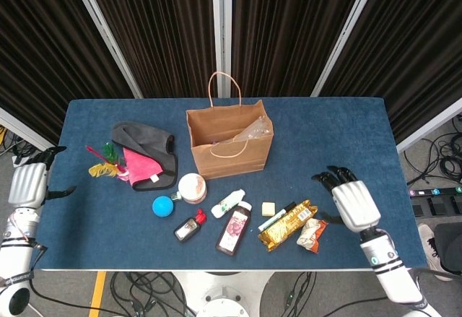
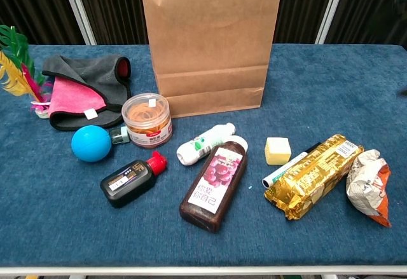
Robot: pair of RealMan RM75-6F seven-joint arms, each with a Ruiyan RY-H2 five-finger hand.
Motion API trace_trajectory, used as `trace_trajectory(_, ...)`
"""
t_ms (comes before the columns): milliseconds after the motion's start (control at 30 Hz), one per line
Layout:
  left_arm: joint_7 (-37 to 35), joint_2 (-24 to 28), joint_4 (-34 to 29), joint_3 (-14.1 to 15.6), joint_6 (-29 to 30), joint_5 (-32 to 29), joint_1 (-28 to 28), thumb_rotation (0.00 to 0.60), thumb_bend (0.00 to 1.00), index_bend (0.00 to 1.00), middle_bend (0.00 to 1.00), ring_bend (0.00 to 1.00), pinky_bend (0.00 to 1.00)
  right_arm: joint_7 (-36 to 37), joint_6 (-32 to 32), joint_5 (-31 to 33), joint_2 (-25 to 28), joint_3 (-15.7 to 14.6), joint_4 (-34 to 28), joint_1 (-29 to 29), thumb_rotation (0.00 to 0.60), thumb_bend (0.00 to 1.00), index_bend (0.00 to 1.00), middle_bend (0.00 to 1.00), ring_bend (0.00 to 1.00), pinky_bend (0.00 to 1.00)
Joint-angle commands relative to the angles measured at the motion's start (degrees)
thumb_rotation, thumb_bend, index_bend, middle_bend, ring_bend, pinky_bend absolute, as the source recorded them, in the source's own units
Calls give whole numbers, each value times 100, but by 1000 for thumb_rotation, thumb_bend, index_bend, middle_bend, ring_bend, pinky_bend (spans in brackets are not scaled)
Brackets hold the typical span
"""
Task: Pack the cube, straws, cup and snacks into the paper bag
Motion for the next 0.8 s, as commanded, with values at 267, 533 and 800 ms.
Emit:
trace_trajectory(267,-8,64,-82,40,102,13,111,600,44,267,330,284,326,-22,-438,-211,-515,-425,498,-362,600,47,309,303,174,228)
trace_trajectory(533,-42,21,4,30,110,34,105,600,44,267,330,284,322,-346,-762,-168,-640,-405,579,-361,600,54,329,307,179,237)
trace_trajectory(800,-135,1,119,20,131,33,133,600,44,267,330,264,293,-697,-991,-103,-860,-358,704,-347,600,81,366,322,204,258)
